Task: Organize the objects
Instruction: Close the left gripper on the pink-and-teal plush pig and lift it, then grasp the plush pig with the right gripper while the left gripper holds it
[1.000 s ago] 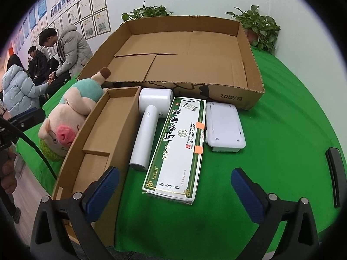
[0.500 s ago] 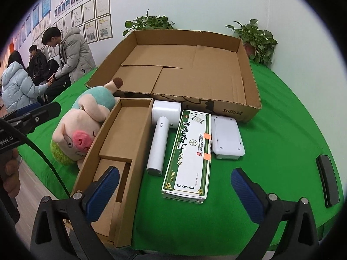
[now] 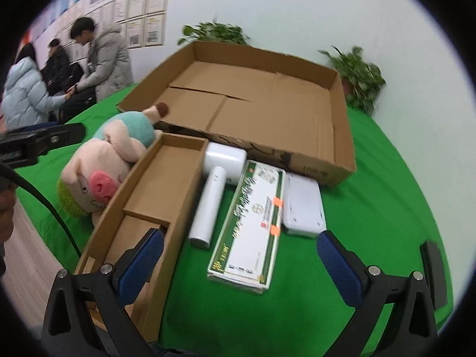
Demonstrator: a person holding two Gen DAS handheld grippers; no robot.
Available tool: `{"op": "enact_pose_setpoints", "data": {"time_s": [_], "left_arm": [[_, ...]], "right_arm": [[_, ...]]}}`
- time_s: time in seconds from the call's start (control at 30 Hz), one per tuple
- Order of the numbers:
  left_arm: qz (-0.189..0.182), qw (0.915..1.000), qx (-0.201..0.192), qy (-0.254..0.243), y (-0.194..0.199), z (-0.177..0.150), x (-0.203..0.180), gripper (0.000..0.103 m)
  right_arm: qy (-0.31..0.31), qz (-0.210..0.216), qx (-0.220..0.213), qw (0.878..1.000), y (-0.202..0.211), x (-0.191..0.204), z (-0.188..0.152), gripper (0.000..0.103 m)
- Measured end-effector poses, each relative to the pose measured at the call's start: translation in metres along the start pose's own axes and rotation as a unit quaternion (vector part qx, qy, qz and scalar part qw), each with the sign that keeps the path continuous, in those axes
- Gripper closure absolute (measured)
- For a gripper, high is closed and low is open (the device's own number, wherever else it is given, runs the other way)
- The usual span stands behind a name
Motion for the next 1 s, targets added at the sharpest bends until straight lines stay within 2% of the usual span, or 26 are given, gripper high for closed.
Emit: {"op": "enact_pose_setpoints", "data": {"time_s": [0.1,0.17,0.23,0.27,0.33,0.4,0.57,0.7,0.83,1.0], "left_arm": [[-0.008,0.9997,0.022,0.01,-0.013,-0.006,0.011,0.001],[-0.015,0.999,0.035,0.024,-0.022,-0.012,0.02,0.002],[-0.041,0.9965,0.059,0.042,-0.036,-0.024,0.023,0.003],[-0.056,0.9945,0.073,0.051,-0.043,-0.031,0.023,0.007],[-0.091,0.9896,0.084,0.073,-0.052,-0.042,0.023,0.009],[-0.126,0.9846,0.088,0.082,-0.055,-0.049,0.02,0.024],[-0.142,0.9839,0.075,0.077,-0.049,-0.054,0.027,0.038],[-0.151,0.9834,0.065,0.077,-0.04,-0.057,0.031,0.043],[-0.152,0.9831,0.056,0.085,-0.025,-0.062,0.042,0.045],[-0.129,0.9878,0.05,0.072,-0.006,-0.066,0.055,0.047]], "right_arm": [[0.041,0.017,-0.068,0.997,0.019,0.015,0.018,0.001],[0.065,0.046,-0.118,0.99,0.035,0.028,0.032,0.001],[0.083,0.076,-0.149,0.982,0.047,0.041,0.042,0.001],[0.091,0.088,-0.157,0.979,0.05,0.047,0.045,0.001],[0.097,0.122,-0.148,0.977,0.047,0.062,0.05,0.001],[0.089,0.157,-0.133,0.974,0.041,0.073,0.054,0.001],[0.054,0.234,-0.141,0.96,0.048,0.092,0.075,0.001],[0.032,0.288,-0.111,0.951,0.036,0.116,0.092,0.001],[0.024,0.315,-0.072,0.946,0.018,0.144,0.103,0.001],[0.004,0.324,-0.024,0.946,-0.004,0.171,0.11,0.001]]}}
Point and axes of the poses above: each gripper's, at about its wrist camera, not at the fingertips, and y roughly against the way its jaws point, x to its left, z to its top, the point moved 10 cm from there along -y, roughly the way its jaws point, and after that the axes turned 5 degrees about -z, right-handed, at the moved point
